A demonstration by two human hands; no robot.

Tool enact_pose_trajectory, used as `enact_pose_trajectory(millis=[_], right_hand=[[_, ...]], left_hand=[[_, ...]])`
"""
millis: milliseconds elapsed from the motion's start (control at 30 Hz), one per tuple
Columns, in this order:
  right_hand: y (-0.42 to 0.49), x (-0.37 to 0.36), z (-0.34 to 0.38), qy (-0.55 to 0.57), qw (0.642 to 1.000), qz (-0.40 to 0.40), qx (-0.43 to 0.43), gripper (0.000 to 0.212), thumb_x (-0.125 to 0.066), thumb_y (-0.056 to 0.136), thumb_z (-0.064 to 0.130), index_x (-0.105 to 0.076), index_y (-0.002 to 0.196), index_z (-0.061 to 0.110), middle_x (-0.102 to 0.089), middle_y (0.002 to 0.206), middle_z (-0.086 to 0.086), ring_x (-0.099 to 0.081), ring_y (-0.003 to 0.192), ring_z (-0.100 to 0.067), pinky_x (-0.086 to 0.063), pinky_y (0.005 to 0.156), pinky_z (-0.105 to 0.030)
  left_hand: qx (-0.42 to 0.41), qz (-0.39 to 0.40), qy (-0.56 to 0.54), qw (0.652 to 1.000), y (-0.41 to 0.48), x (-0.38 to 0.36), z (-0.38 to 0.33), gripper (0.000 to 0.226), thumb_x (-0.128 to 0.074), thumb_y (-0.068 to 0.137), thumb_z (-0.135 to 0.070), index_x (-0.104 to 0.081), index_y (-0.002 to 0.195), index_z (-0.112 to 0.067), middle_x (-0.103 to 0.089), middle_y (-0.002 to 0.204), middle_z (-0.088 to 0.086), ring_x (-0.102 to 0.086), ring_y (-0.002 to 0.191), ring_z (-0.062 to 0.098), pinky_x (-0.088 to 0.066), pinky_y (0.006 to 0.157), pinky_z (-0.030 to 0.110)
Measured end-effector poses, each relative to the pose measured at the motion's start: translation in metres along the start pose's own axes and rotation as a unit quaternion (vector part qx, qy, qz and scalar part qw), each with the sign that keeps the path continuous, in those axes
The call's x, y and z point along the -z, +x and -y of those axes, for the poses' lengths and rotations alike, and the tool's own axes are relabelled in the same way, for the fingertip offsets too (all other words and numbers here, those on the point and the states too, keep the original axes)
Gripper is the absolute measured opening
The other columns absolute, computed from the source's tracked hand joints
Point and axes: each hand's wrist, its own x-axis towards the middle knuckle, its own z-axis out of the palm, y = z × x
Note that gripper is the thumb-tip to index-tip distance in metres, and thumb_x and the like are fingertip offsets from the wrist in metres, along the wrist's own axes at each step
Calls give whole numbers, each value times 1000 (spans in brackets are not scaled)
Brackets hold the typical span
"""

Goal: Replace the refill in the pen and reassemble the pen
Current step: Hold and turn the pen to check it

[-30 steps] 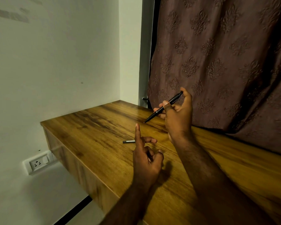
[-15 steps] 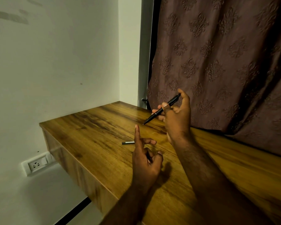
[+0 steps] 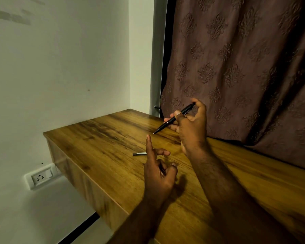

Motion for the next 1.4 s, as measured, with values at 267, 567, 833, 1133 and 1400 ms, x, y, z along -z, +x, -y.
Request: enact_pose_trajectory(millis=[267, 567, 833, 1133, 1400], right_hand=[[-4, -4, -1, -5, 1000, -4, 14, 52, -51, 94, -5, -37, 134, 25, -64, 83, -12, -71, 65, -20, -61, 65, -38], [-6, -5, 0, -8, 1000, -5, 27, 50, -52, 93, -5, -38, 128, 29, -65, 84, -15, -72, 66, -24, -61, 64, -39], [-5, -7, -6, -5, 1000, -5, 11, 60, -52, 94, -3, -31, 141, 30, -64, 90, -17, -72, 68, -19, -60, 65, -35], [-7, -7, -7, -24, 999, 30, -23, 73, -60, 89, -4, -27, 141, 36, -60, 118, -25, -70, 89, -32, -60, 62, -36], [-1, -3, -9, -49, 999, -11, 13, 67, -62, 88, -1, -29, 135, 33, -61, 105, -27, -70, 87, -37, -61, 64, -43]], left_hand=[[-6, -4, -7, 1000, 0, 1, 1, 95, -59, 72, -32, -6, 151, -27, -60, 100, -3, -49, 51, 7, -44, 47, 20], [-5, -5, -7, 1000, 0, 1, 0, 95, -59, 72, -31, -6, 151, -28, -60, 99, -5, -50, 51, 7, -44, 46, 20], [-7, -3, -8, 1000, 1, 1, 0, 94, -59, 71, -30, -7, 150, -31, -60, 98, -5, -51, 50, 9, -44, 45, 21], [-3, -4, -5, 1000, 1, 2, 0, 95, -60, 71, -32, -6, 149, -32, -60, 99, -7, -51, 50, 9, -47, 45, 26], [8, -11, -2, 1000, 0, 2, 3, 96, -63, 75, -20, -7, 151, -29, -60, 99, -6, -51, 53, 9, -46, 48, 22]])
